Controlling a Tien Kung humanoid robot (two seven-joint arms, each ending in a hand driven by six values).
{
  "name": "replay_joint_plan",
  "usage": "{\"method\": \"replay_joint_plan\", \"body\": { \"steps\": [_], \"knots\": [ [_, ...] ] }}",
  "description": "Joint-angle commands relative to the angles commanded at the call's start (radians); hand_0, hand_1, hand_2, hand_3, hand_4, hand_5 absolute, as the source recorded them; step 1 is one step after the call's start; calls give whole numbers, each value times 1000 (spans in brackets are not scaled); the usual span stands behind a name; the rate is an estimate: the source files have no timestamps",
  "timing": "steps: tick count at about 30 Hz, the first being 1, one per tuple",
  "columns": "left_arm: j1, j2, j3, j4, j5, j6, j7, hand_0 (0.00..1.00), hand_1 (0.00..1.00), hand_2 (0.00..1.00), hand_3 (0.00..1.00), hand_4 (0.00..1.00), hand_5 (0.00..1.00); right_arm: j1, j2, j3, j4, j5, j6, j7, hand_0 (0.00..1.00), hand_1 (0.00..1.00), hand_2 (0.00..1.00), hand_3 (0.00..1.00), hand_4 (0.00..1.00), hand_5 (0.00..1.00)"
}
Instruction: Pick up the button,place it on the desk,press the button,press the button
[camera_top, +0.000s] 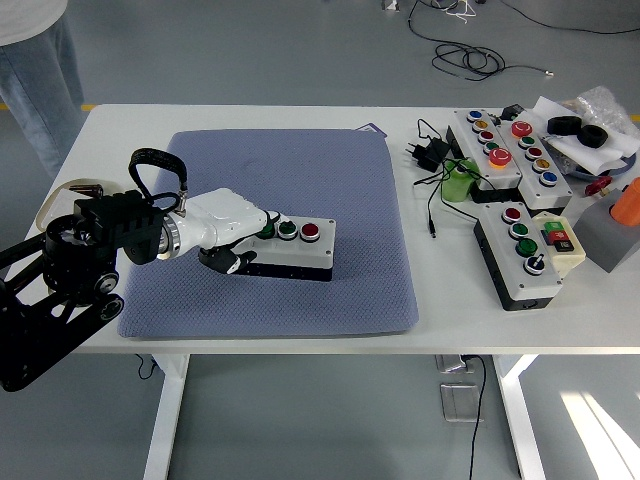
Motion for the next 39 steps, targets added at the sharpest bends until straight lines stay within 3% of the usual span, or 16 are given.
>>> {"method": "replay_joint_plan", "body": {
  "steps": [24, 39],
  "knots": [
    [-23, 1, 61, 36, -11, -8, 9, 19, 59, 85, 927, 536, 2, -2, 1, 0, 0, -2, -1, -2, 787, 797, 817, 751, 412, 479],
    [-26, -16, 15, 8, 9, 25, 6, 19, 61, 85, 928, 538, 2, -9, 1, 0, 0, -6, -1, -5, 787, 797, 817, 751, 412, 479]
  ]
}}
